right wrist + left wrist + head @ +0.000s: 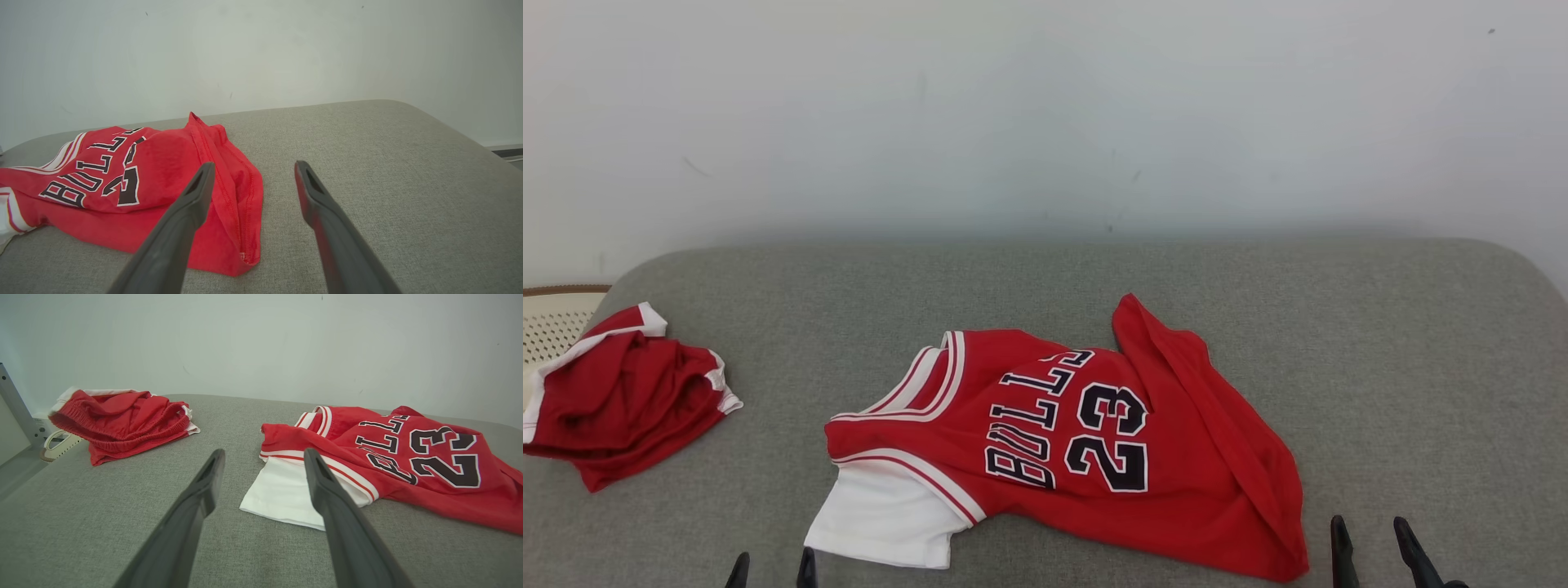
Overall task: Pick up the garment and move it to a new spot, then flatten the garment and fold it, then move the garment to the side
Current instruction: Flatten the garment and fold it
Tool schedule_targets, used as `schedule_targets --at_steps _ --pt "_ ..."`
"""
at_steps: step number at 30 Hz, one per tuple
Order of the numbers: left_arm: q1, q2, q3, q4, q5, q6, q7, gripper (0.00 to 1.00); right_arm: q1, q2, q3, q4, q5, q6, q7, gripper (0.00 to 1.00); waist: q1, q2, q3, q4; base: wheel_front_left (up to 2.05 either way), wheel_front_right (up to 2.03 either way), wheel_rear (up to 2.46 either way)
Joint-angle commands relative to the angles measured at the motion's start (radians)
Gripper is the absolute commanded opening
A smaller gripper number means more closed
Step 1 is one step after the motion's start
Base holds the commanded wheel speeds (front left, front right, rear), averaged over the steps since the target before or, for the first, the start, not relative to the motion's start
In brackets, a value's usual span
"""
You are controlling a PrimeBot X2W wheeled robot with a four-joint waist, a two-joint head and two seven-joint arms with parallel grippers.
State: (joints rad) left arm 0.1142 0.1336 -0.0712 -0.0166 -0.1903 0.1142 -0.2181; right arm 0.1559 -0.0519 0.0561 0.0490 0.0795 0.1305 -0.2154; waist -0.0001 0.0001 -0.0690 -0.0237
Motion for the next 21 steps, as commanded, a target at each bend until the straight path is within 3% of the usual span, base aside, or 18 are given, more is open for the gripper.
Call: schedule_targets --at_steps 1,10,21 --pt "-0.012 0.002 0.001 0.009 -0.009 -0.01 0.004 1.0 0.002 0.002 0.003 0.006 -0.001 0.0 0.005 1.0 0.0001 -0.0001 0.001 0.0 0.0 0.0 0.0" --pt "-0.081 0.005 -0.022 0.157 -0.062 -0.069 0.033 1.0 -0.058 -0.06 0.106 0.092 0.02 0.0 0.076 1.0 0.0001 -0.0001 0.022 -0.026 0.0 0.0 0.0" --pt "-0.227 0.044 -0.021 0.454 -0.103 -0.149 -0.006 1.0 -0.168 -0.117 0.217 0.299 0.056 0.0 0.101 1.0 0.0001 -0.0001 0.054 -0.062 0.0 0.0 0.0"
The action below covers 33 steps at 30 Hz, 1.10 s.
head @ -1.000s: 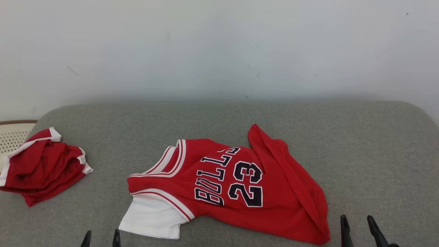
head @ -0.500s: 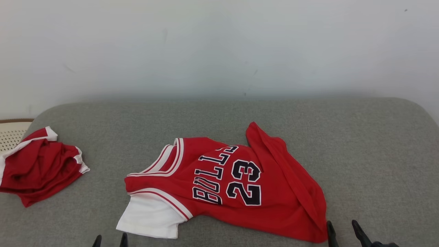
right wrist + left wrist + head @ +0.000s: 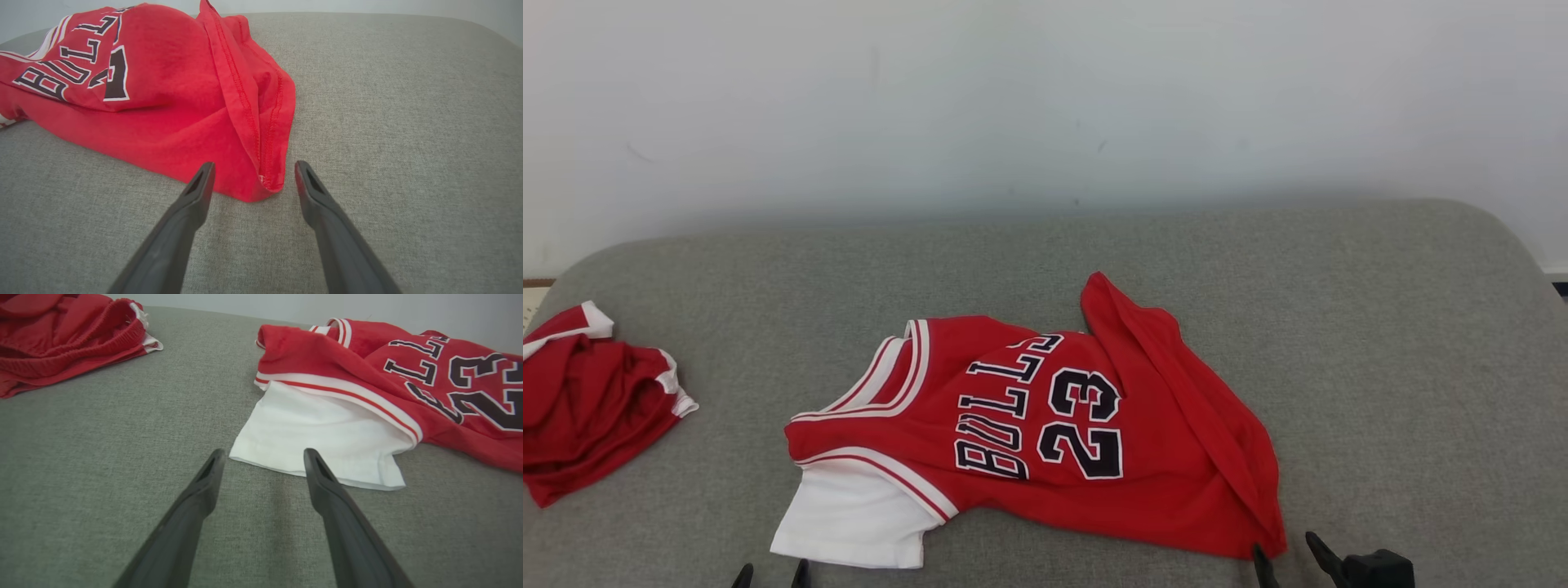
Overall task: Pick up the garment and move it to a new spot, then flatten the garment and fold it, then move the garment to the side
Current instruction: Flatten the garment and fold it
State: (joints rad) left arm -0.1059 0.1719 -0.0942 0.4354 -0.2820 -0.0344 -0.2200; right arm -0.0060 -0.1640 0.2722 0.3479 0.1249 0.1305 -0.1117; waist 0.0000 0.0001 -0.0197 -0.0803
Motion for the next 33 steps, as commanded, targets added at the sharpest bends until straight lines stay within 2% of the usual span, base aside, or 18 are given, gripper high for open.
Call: schedule_targets --at_steps 1,10,19,27,28,29,30,31,33 --pt "-0.018 0.007 0.002 0.025 -0.014 -0.009 -0.008 1.0 -0.017 -0.006 0.009 0.021 0.009 0.0 -0.005 1.0 0.0 -0.0001 0.007 -0.008 0.0 0.0 0.0" --pt "-0.122 0.027 -0.016 0.196 -0.015 -0.042 -0.029 1.0 -0.124 0.009 0.064 0.176 0.013 0.0 -0.033 1.0 0.0 -0.0001 0.025 -0.024 0.0 0.0 0.0" --pt "-0.208 0.04 -0.017 0.323 -0.025 -0.06 -0.04 1.0 -0.193 0.015 0.112 0.268 0.023 0.0 -0.056 1.0 0.0 -0.0001 0.045 -0.041 0.0 0.0 0.0" --pt "-0.267 0.024 -0.032 0.413 -0.069 -0.086 -0.044 1.0 -0.252 0.028 0.131 0.342 0.024 0.0 -0.074 1.0 0.0 -0.0001 0.067 -0.056 0.0 0.0 0.0" --pt "-0.269 0.02 -0.035 0.429 -0.076 -0.089 -0.044 1.0 -0.255 0.031 0.131 0.351 0.025 0.0 -0.072 0.89 0.0 -0.0001 0.067 -0.057 0.0 0.0 0.0" --pt "-0.27 0.02 -0.044 0.445 -0.077 -0.091 -0.042 0.28 -0.259 0.034 0.132 0.363 0.025 0.0 -0.07 0.34 0.0 -0.0001 0.066 -0.057 0.0 0.0 0.0" --pt "-0.274 0.02 -0.051 0.458 -0.08 -0.092 -0.042 0.0 -0.263 0.036 0.133 0.373 0.025 0.0 -0.071 0.12 0.0 -0.0001 0.064 -0.057 0.0 0.0 0.0" --pt "-0.274 0.019 -0.057 0.466 -0.082 -0.094 -0.042 0.0 -0.266 0.038 0.132 0.379 0.025 0.0 -0.073 0.0 0.0 -0.0001 0.062 -0.057 0.0 0.0 0.0" --pt "-0.268 0.02 -0.061 0.473 -0.088 -0.095 -0.043 0.0 -0.266 0.041 0.126 0.394 0.025 0.0 -0.08 0.0 0.0 -0.0001 0.055 -0.055 0.0 0.0 0.0"
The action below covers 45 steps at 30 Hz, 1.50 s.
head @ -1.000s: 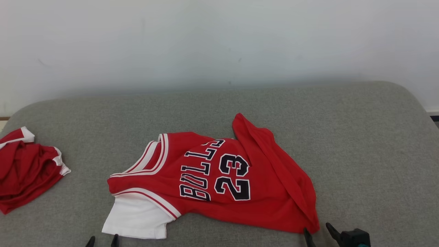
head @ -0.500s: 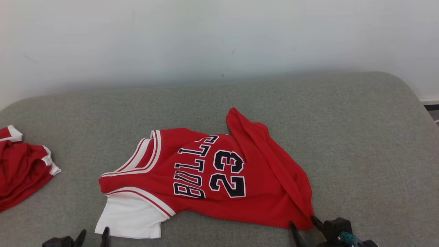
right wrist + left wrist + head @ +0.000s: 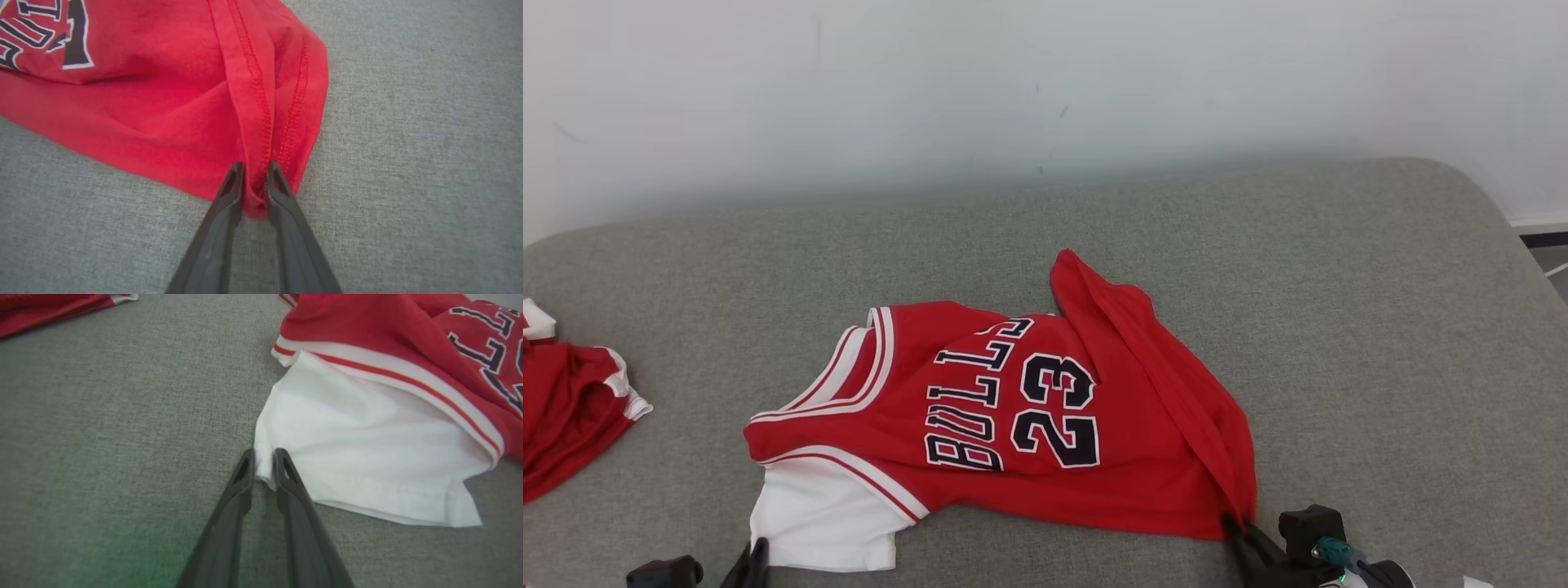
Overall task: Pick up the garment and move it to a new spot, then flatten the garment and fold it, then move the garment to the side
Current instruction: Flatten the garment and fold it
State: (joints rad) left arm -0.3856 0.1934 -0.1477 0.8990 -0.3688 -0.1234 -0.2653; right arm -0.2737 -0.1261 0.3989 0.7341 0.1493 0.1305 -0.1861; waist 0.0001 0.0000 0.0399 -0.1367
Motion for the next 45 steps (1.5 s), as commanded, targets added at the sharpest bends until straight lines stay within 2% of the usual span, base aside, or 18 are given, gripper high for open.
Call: schedule_targets --at_steps 1,6,10,16,20,27,31,35,39,45 --pt "0.015 0.003 -0.008 0.005 -0.004 -0.003 0.002 0.0 0.001 0.004 -0.003 0.014 0.001 0.0 -0.009 0.0 -0.0001 0.0 -0.008 0.003 0.0 0.0 0.0" --pt "0.048 0.01 0.002 -0.051 -0.017 -0.004 0.001 0.0 0.026 0.006 -0.008 0.013 0.034 0.0 -0.019 0.0 -0.0001 0.0 -0.025 0.015 0.0 0.0 0.0" --pt "0.098 0.01 0.014 -0.121 -0.008 -0.002 0.0 0.0 0.06 -0.01 0.011 -0.039 0.084 0.0 -0.009 0.0 -0.0001 0.0 -0.039 0.022 0.0 0.0 0.0" --pt "0.178 0.026 0.027 -0.252 -0.003 0.004 0.0 0.0 0.149 -0.068 0.034 -0.225 0.227 0.0 0.066 0.0 -0.0001 0.0 -0.05 0.024 0.0 0.0 0.0" --pt "0.187 0.046 0.029 -0.348 -0.004 0.013 0.019 0.0 0.19 -0.113 0.031 -0.367 0.273 0.0 0.137 0.0 -0.0001 0.0 -0.05 0.026 0.0 0.0 0.0" --pt "0.12 0.07 0.022 -0.516 -0.008 0.027 0.116 0.0 0.165 -0.123 0.02 -0.516 0.32 0.0 0.237 0.0 -0.0001 0.0 -0.035 0.033 0.0 0.0 0.0" --pt "0.005 0.093 0.002 -0.604 0.002 0.022 0.198 0.0 0.078 -0.112 0.012 -0.558 0.36 0.0 0.297 0.0 -0.0001 0.0 0.004 0.041 0.0 0.0 0.0" --pt "-0.172 0.122 -0.015 -0.637 -0.012 0.011 0.281 0.0 -0.093 -0.102 -0.003 -0.542 0.407 0.0 0.353 0.0 -0.0001 0.0 0.07 0.045 0.0 0.0 0.0" --pt "-0.397 0.152 -0.036 -0.61 -0.033 0.001 0.352 0.0 -0.321 -0.068 -0.043 -0.457 0.479 0.0 0.415 0.0 -0.0001 0.0 0.16 0.045 0.0 0.0 0.0" --pt "-0.768 0.179 -0.077 -0.505 -0.05 -0.004 0.42 0.0 -0.707 -0.019 -0.129 -0.254 0.573 0.001 0.49 0.0 -0.0001 0.0 0.304 0.041 0.0 0.0 0.0"
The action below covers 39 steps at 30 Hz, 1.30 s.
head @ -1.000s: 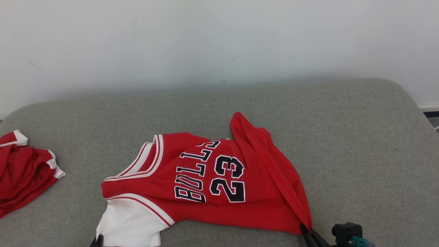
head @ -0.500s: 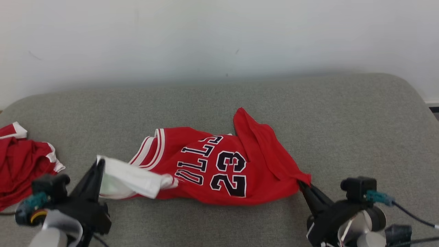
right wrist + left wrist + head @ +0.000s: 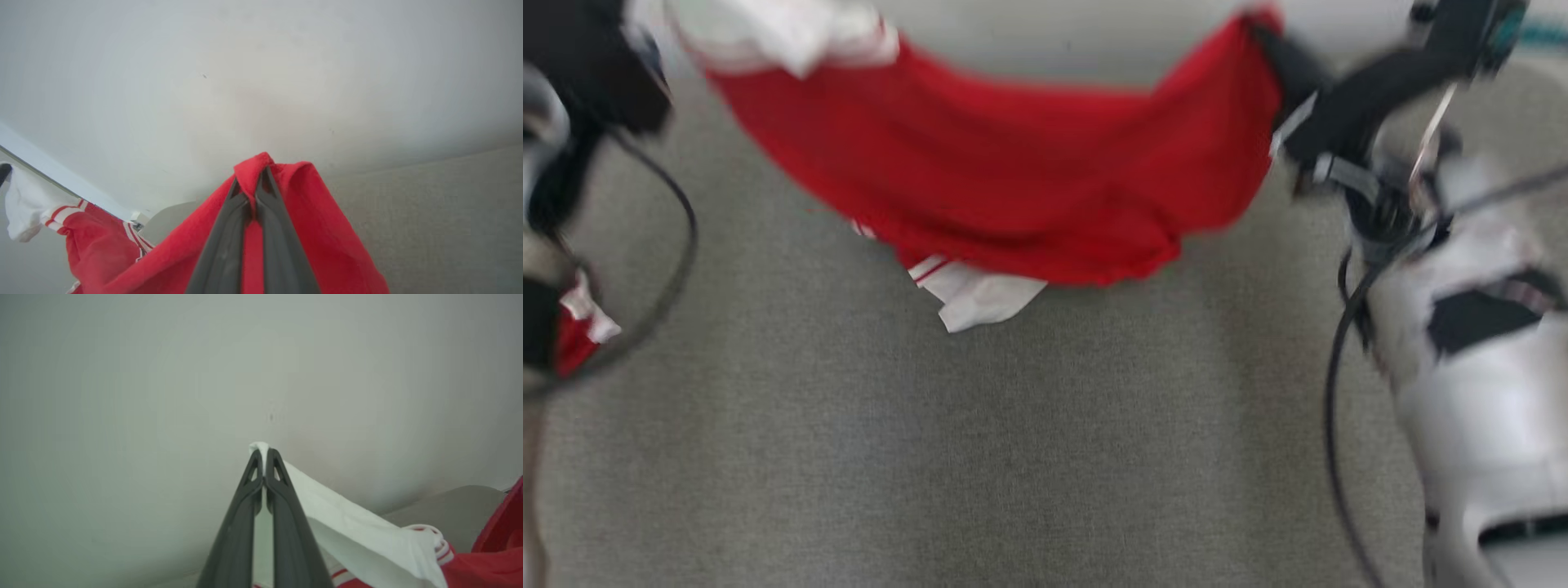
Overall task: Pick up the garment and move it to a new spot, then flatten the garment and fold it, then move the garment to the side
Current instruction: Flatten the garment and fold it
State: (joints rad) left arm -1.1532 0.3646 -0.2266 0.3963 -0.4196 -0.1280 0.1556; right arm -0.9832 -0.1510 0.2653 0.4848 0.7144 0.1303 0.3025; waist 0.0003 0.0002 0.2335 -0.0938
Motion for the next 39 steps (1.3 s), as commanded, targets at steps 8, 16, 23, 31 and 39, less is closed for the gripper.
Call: schedule_targets --at_steps 8,16,23,31,39 --pt "-0.495 -0.007 -0.076 0.226 -0.002 0.0 0.021 0.0 -0.492 0.055 -0.2 0.312 0.093 0.001 0.02 0.0 -0.0003 -0.0002 0.256 -0.011 0.0 0.0 0.0" --pt "-0.822 -0.09 -0.179 0.436 0.011 -0.001 -0.074 0.0 -0.79 0.006 -0.236 0.508 -0.014 0.001 -0.083 0.0 -0.0003 -0.0002 0.304 0.002 0.0 0.0 0.0" --pt "-0.98 -0.122 -0.257 0.546 0.025 0.0 -0.17 0.0 -0.888 -0.018 -0.214 0.549 -0.052 0.001 -0.17 0.0 -0.0003 -0.0002 0.317 0.007 0.0 0.0 0.0" --pt "-1.033 -0.157 -0.309 0.676 -0.004 0.0 -0.266 0.0 -0.889 -0.023 -0.18 0.593 -0.036 0.001 -0.207 0.0 -0.0003 -0.0002 0.317 0.015 0.0 0.0 0.0" --pt "-0.834 -0.126 -0.325 0.676 -0.127 0.0 -0.385 0.0 -0.652 -0.028 -0.022 0.421 0.094 0.001 -0.146 0.0 -0.0003 -0.0002 0.262 0.009 0.0 0.0 0.0"
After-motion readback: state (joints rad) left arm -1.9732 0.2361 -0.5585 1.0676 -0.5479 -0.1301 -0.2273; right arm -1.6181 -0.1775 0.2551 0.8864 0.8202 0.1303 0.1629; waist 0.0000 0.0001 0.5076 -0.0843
